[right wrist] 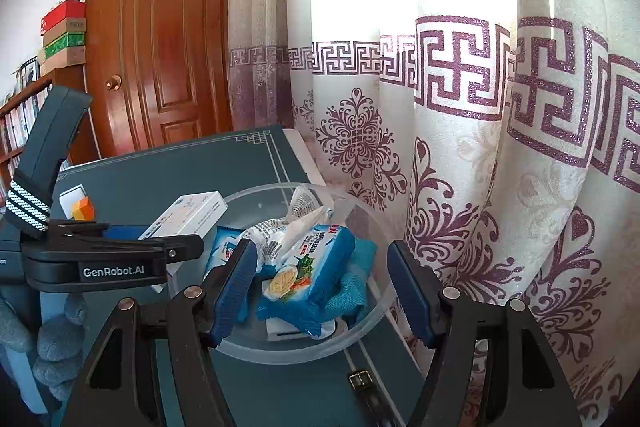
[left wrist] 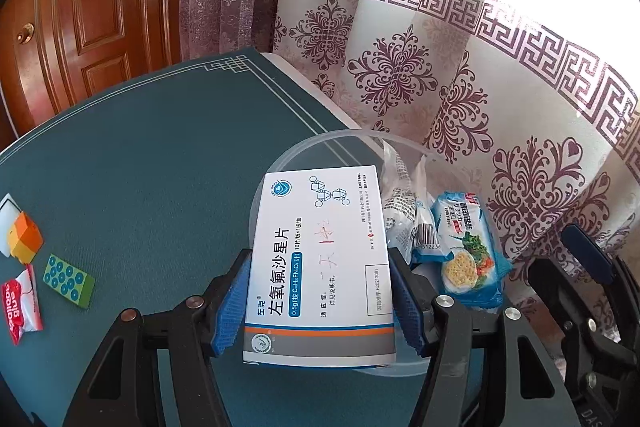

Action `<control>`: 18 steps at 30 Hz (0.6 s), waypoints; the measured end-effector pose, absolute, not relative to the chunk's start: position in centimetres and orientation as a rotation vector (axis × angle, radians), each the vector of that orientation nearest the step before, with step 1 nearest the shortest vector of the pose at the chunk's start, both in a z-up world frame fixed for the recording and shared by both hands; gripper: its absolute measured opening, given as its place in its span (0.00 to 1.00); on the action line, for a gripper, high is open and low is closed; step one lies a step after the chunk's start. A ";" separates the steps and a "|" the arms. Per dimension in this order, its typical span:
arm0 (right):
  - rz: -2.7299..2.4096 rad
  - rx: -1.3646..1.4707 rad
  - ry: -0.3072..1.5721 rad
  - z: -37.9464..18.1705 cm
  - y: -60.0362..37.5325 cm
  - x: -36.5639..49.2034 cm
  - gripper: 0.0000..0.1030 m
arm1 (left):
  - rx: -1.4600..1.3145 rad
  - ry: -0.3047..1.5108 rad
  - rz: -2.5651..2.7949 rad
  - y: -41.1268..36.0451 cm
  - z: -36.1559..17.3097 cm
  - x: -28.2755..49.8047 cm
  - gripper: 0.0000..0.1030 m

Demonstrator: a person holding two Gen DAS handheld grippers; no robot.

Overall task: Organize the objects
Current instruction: 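Lower the medicine box into the basin and open the left gripper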

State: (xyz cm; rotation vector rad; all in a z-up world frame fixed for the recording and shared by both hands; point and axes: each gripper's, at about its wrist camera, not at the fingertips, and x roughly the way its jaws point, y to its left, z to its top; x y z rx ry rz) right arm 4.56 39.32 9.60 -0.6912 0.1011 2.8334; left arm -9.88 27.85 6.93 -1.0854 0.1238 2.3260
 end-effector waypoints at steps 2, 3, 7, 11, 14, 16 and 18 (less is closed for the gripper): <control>2.833 -0.693 0.117 9.5 39.6 4.6 0.67 | -1.073 0.132 2.318 28.6 7.0 -10.2 0.65; 2.832 -0.696 0.126 9.4 39.7 4.6 0.67 | -1.067 0.134 2.310 29.0 7.0 -10.3 0.65; 2.832 -0.708 0.165 9.2 40.2 4.7 0.67 | -1.070 0.142 2.287 29.9 6.6 -10.8 0.69; 2.835 -0.709 0.185 9.1 40.5 4.7 0.67 | -1.077 0.083 2.305 29.0 6.7 -11.0 0.88; 2.836 -0.715 0.202 9.0 40.6 4.7 0.67 | -1.094 0.042 2.315 28.1 6.9 -11.1 0.89; 2.838 -0.719 0.206 9.0 40.5 4.7 0.67 | -1.094 0.015 2.333 27.2 7.3 -11.1 0.90; 2.842 -0.721 0.209 9.0 40.5 4.6 0.67 | -1.082 -0.003 2.368 26.1 7.7 -10.8 0.91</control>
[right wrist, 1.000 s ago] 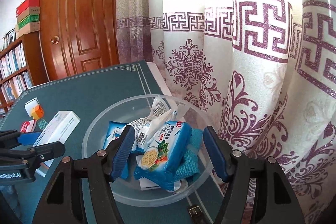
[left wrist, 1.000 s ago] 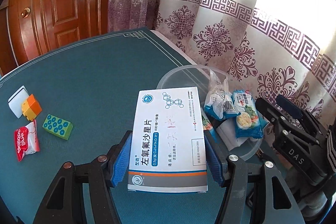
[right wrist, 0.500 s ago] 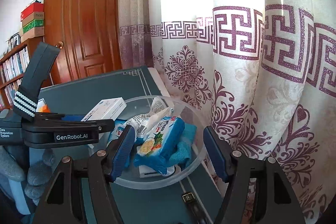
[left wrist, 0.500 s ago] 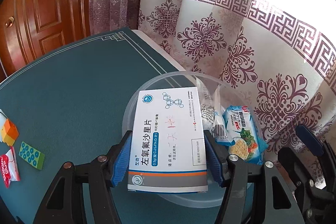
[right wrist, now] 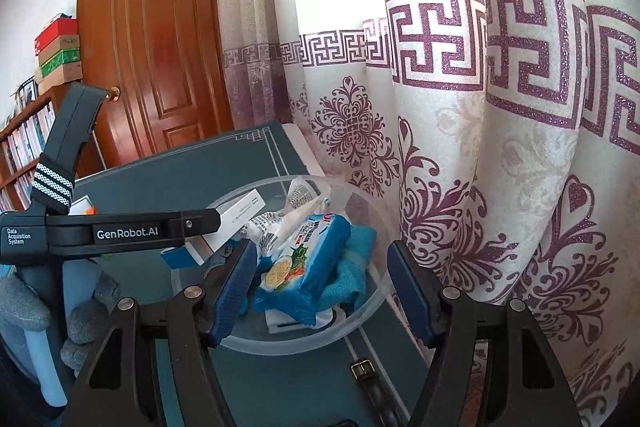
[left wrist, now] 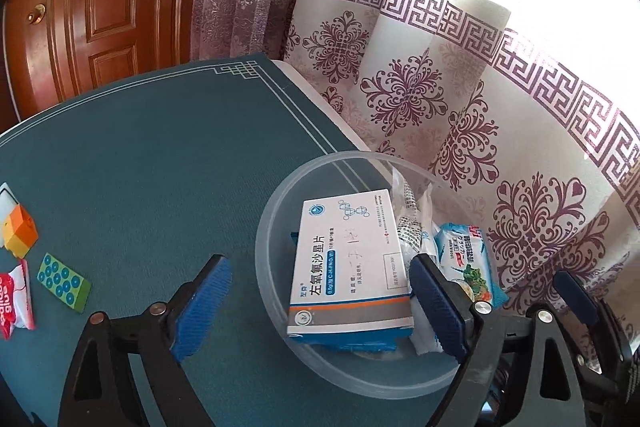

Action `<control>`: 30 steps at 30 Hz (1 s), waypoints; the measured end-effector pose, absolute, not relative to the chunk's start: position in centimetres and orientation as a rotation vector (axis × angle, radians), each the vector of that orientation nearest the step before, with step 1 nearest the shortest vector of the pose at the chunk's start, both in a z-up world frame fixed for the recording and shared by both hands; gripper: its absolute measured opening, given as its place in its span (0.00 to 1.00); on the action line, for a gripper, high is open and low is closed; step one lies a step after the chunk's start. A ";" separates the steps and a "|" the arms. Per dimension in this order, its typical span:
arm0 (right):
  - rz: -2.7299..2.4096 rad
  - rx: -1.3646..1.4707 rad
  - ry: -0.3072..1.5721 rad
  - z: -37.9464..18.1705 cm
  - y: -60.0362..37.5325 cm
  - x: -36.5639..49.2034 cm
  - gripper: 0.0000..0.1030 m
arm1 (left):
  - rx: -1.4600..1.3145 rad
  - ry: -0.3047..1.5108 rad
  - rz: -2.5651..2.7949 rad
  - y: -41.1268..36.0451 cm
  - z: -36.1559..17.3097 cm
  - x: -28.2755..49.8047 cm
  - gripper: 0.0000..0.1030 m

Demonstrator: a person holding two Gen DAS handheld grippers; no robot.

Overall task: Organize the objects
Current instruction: 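Lower the medicine box into the basin and open the left gripper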

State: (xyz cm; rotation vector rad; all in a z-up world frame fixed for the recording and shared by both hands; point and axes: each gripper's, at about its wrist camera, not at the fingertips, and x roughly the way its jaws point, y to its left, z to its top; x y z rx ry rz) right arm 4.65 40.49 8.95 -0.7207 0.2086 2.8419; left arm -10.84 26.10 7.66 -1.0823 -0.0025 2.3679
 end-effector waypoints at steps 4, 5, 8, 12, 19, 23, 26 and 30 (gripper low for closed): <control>2.850 -0.720 0.207 9.0 40.3 4.5 0.67 | -1.068 0.006 2.446 24.4 7.8 -10.3 0.91; 2.852 -0.720 0.207 9.0 40.2 4.6 0.67 | -1.069 0.011 2.452 24.1 7.6 -10.1 0.91; 2.854 -0.721 0.207 9.0 40.1 4.7 0.67 | -1.079 0.019 2.449 23.4 7.0 -9.5 0.91; 2.854 -0.727 0.210 8.9 40.1 4.6 0.67 | -1.075 0.045 2.443 23.4 6.5 -8.7 0.91; 2.855 -0.728 0.206 8.8 39.9 4.6 0.67 | -1.110 0.122 2.484 25.3 5.3 -10.2 0.91; 2.856 -0.731 0.205 8.8 39.9 4.6 0.67 | -1.099 0.144 2.537 25.9 5.4 -11.5 0.91; 2.859 -0.740 0.199 8.7 39.7 4.6 0.67 | -1.098 0.138 2.540 25.9 5.6 -11.8 0.91; 2.866 -0.742 0.189 8.8 39.4 4.7 0.67 | -1.095 0.140 2.527 25.6 5.5 -11.2 0.91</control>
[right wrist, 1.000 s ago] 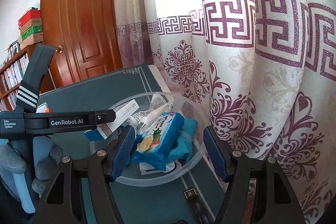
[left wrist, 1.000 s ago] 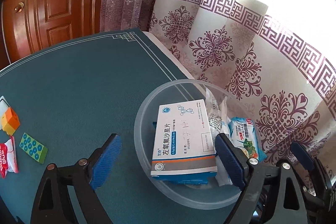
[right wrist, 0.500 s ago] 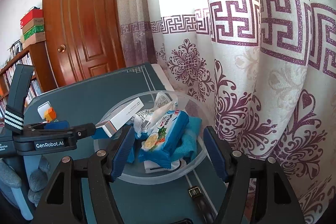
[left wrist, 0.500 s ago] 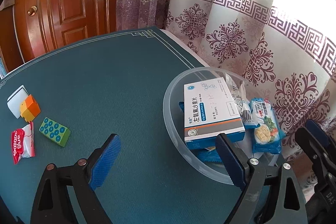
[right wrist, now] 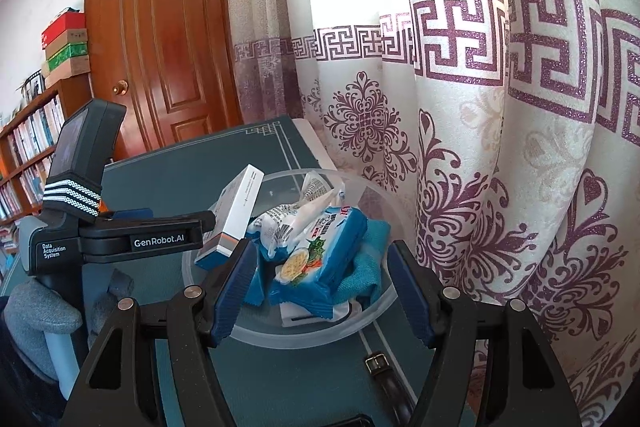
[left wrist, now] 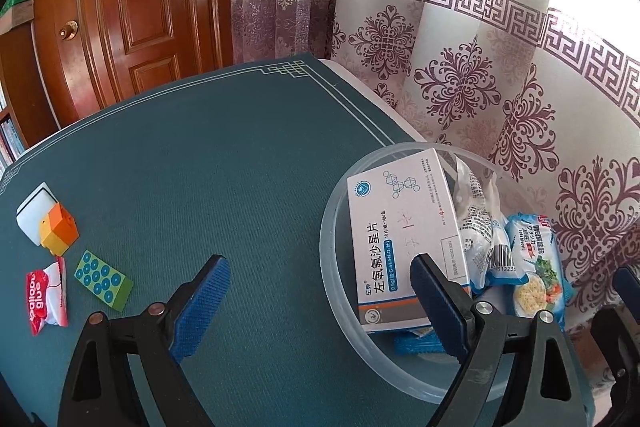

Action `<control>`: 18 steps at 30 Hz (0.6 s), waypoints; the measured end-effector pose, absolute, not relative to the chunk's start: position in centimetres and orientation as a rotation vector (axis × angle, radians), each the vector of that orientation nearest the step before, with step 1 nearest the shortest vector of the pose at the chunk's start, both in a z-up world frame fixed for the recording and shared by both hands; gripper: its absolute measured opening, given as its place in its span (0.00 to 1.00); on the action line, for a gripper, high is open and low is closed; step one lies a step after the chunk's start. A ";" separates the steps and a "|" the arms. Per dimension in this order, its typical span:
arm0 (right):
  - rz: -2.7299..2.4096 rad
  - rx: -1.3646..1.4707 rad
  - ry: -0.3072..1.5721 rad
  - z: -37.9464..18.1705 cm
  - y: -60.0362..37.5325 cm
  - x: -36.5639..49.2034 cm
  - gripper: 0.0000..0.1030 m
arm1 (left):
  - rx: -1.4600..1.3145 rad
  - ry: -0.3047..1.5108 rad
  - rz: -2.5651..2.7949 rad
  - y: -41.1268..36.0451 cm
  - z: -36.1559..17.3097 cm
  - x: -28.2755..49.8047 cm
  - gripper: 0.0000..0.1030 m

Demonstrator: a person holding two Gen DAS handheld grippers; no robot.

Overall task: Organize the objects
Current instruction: 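Lower the medicine box into the basin and open the left gripper, then withdraw the left gripper from the basin toward the red glue packet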

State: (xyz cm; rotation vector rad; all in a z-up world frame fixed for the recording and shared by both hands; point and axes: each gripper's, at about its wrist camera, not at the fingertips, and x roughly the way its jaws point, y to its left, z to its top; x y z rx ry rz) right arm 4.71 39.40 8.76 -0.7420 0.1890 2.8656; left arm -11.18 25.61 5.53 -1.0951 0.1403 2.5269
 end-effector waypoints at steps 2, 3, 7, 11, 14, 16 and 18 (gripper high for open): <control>2.869 -0.742 0.189 8.8 39.3 4.8 0.67 | -1.101 0.143 2.527 25.5 5.4 -10.9 0.92; 2.870 -0.743 0.188 8.8 39.3 4.8 0.67 | -1.102 0.142 2.527 25.3 5.4 -10.7 0.93; 2.879 -0.748 0.185 8.9 38.9 4.9 0.67 | -1.090 0.141 2.544 24.6 5.7 -10.1 0.97; 2.897 -0.751 0.175 9.0 38.2 5.1 0.68 | -1.084 0.139 2.570 23.5 5.9 -9.7 0.99; 2.914 -0.757 0.169 9.1 37.5 5.4 0.68 | -1.096 0.125 2.589 22.3 5.9 -9.4 0.99; 2.927 -0.763 0.165 9.1 36.9 5.5 0.68 | -1.108 0.114 2.603 21.4 5.8 -9.4 0.99; 2.943 -0.776 0.163 9.1 36.3 5.6 0.69 | -1.114 0.109 2.620 20.5 5.8 -9.3 0.99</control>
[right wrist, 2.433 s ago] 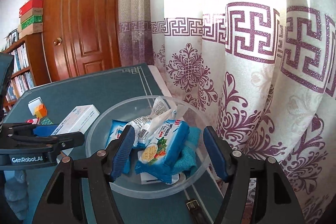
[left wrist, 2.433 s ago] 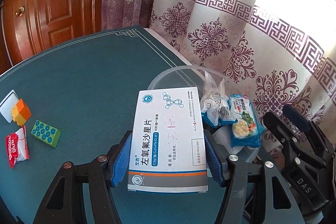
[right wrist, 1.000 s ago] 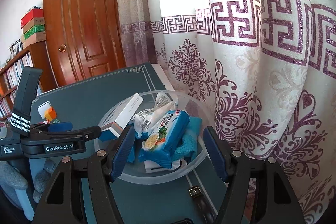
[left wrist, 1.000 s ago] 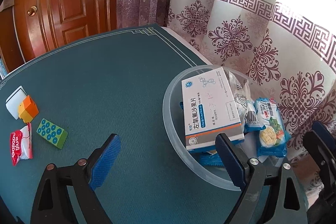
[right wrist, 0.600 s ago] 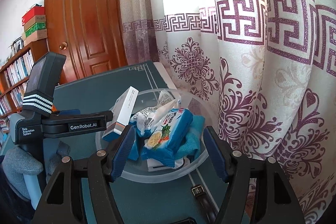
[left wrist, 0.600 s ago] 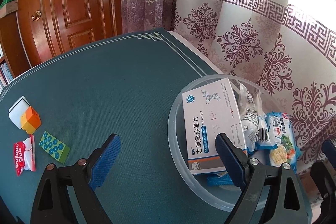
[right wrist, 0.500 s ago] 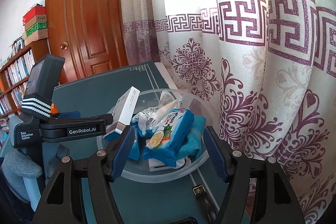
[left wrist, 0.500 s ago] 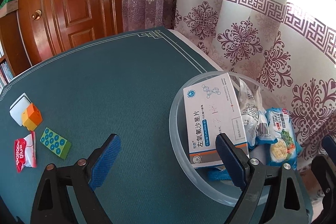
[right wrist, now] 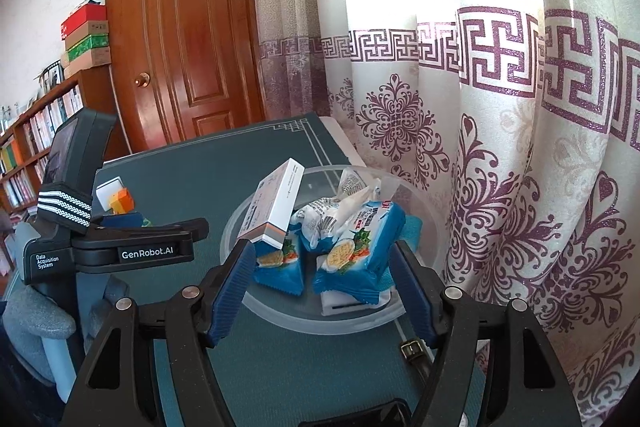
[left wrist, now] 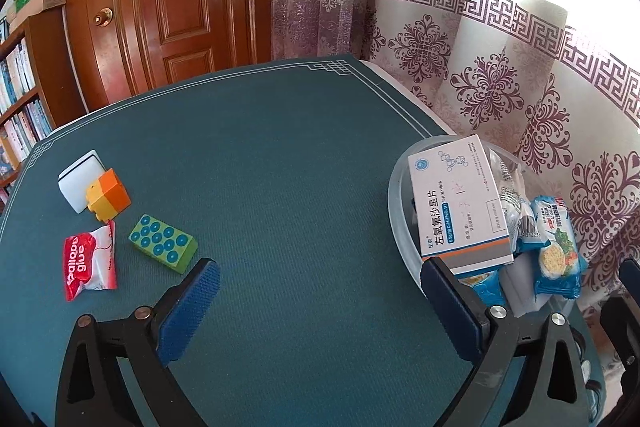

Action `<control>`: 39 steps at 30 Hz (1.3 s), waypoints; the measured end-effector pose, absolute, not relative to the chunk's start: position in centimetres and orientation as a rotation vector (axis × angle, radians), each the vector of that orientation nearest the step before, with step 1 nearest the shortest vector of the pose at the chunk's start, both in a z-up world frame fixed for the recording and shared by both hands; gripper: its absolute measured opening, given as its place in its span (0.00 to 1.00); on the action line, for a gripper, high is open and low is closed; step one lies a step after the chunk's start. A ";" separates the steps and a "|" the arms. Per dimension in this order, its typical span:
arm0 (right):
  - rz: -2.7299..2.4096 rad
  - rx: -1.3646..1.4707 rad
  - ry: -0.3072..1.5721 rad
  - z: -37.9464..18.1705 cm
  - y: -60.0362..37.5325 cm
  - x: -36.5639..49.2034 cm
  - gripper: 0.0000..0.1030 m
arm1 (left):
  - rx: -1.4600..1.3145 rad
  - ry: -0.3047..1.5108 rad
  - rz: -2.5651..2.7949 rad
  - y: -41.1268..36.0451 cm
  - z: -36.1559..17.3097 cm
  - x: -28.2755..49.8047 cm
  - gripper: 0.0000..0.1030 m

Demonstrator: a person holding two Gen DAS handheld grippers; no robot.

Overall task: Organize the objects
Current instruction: 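Withdraw the left gripper from the basin toward the red glue packet, then grasp the red Balloon glue packet with the left gripper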

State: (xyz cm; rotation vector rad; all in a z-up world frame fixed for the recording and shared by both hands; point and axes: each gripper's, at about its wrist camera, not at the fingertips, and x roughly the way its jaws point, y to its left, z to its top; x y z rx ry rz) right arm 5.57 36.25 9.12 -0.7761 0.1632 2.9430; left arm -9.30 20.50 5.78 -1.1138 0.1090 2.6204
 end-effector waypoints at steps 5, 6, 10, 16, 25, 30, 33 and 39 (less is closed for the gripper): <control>2.985 -0.840 0.200 8.6 34.6 5.6 0.72 | -1.130 0.095 2.671 18.2 5.6 -9.2 0.99; 2.991 -0.851 0.199 8.4 34.2 5.6 0.72 | -1.130 0.097 2.685 17.8 5.6 -9.1 0.99; 3.019 -0.890 0.183 8.0 32.5 5.5 0.72 | -1.137 0.112 2.739 16.1 5.4 -9.2 0.99; 3.049 -0.963 0.163 7.0 30.0 5.1 0.73 | -1.164 0.100 2.774 14.0 5.0 -9.4 0.99; 3.066 -1.127 0.103 4.4 26.2 3.8 0.73 | -1.192 0.076 2.806 11.1 4.4 -9.9 0.99; 3.059 -1.189 0.090 3.4 25.1 3.3 0.73 | -1.224 0.024 2.840 8.3 4.2 -10.7 0.99; 3.058 -1.208 0.079 3.2 24.6 3.1 0.73 | -1.243 -0.025 2.869 6.2 4.1 -11.2 0.99; 3.060 -1.239 0.057 2.8 23.5 2.8 0.73 | -1.282 -0.106 2.920 2.8 3.6 -12.2 0.99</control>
